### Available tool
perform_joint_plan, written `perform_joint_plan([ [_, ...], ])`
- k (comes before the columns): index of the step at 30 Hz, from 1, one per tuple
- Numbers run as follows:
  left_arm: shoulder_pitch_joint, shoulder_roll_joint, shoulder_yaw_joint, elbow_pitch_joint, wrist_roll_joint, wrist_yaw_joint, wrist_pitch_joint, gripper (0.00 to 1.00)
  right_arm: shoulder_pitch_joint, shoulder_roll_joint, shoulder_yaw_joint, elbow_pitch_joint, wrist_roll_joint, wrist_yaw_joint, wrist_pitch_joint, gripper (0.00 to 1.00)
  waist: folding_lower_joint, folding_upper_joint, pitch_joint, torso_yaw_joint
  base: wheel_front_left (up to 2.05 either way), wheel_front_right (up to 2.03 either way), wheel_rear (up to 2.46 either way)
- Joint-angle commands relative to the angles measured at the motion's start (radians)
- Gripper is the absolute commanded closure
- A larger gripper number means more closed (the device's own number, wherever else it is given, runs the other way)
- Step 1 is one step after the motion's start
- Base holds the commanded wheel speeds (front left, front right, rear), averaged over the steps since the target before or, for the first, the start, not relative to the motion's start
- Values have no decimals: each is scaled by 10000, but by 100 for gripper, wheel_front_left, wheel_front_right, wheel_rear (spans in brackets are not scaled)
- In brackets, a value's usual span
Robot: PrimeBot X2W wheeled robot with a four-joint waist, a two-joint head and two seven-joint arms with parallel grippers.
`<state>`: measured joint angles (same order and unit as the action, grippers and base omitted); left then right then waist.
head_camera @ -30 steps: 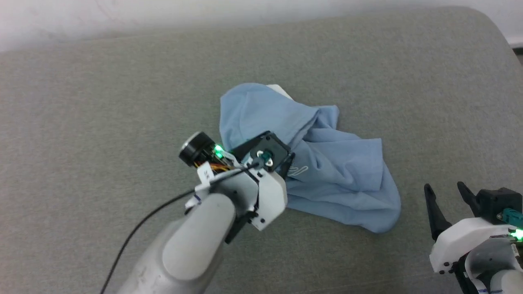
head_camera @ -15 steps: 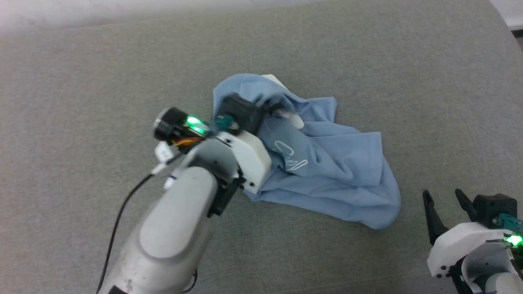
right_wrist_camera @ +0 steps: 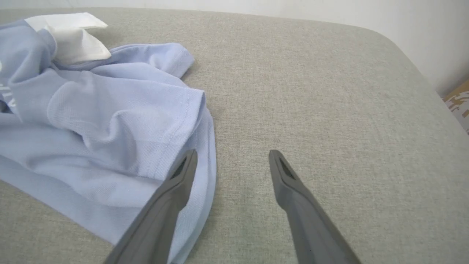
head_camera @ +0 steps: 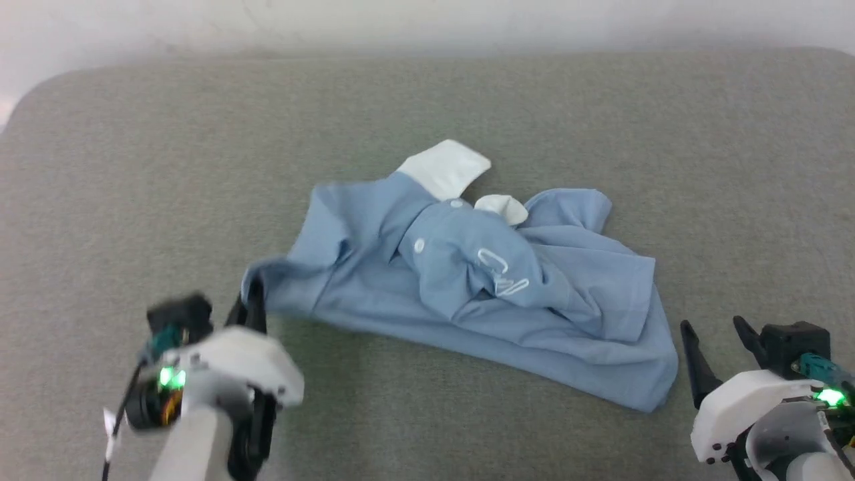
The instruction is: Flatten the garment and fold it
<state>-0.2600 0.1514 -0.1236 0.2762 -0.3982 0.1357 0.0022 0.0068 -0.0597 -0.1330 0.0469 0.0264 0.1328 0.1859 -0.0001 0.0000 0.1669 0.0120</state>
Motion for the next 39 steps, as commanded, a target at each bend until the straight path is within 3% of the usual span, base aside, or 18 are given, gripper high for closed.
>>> perform_joint_plan([
  [1, 416, -61, 153, 215, -177, 118, -157, 100, 101, -33, 55, -57, 25, -21, 45, 0, 1, 0, -250, 365, 0, 0, 0],
  [2, 658, -111, 219, 426, -285, 142, -202, 94, 125, -48, 76, -74, 41, -21, 68, 0, 1, 0, -262, 423, 0, 0, 0],
  [3, 841, -177, 230, 635, -366, 163, -187, 66, 154, -74, 89, -74, 58, -21, 85, 0, 1, 0, -283, 488, 0, 0, 0],
  [4, 992, -224, 200, 840, -414, 155, -162, 0, 185, -106, 111, -70, 72, -21, 103, 0, 1, 0, -307, 547, 0, 0, 0],
  [9, 1121, -425, 183, 1367, -603, 32, -646, 0, 185, -383, 316, -190, 167, -21, 177, 0, 1, 0, -446, 868, 0, 0, 0],
  [15, 893, -432, 12, 677, -300, -340, -2100, 0, -287, -1172, 847, -216, 495, -21, 850, 0, 1, 0, -639, 1242, 0, 0, 0],
  [19, 958, -176, -213, -215, 525, -315, -2540, 0, -732, -1868, 1431, 354, 917, -21, 1871, 0, 1, 0, -630, 1463, 0, 0, 0],
  [24, 1197, -189, -339, -962, 1115, -459, -2631, 0, -1153, -2169, 1612, 1592, 1271, -21, 2874, 0, 1, 0, -530, 1769, 0, 0, 0],
  [36, 1621, -613, -320, -1029, 1574, -768, -2638, 0, -2183, -2399, 2150, 2815, 2024, -21, 2287, 0, 1, 0, -210, 2027, 0, 0, 0],
  [37, 1616, -628, -313, -987, 1601, -790, -2638, 0, -2236, -2458, 2260, 2925, 2016, -21, 2261, 13, 1, 0, -205, 2031, 0, 0, 0],
  [39, 1611, -657, -289, -932, 1644, -829, -2638, 0, -2315, -2552, 2423, 3085, 2016, -21, 2146, 100, 1, 0, -206, 2032, 0, 0, 0],
])
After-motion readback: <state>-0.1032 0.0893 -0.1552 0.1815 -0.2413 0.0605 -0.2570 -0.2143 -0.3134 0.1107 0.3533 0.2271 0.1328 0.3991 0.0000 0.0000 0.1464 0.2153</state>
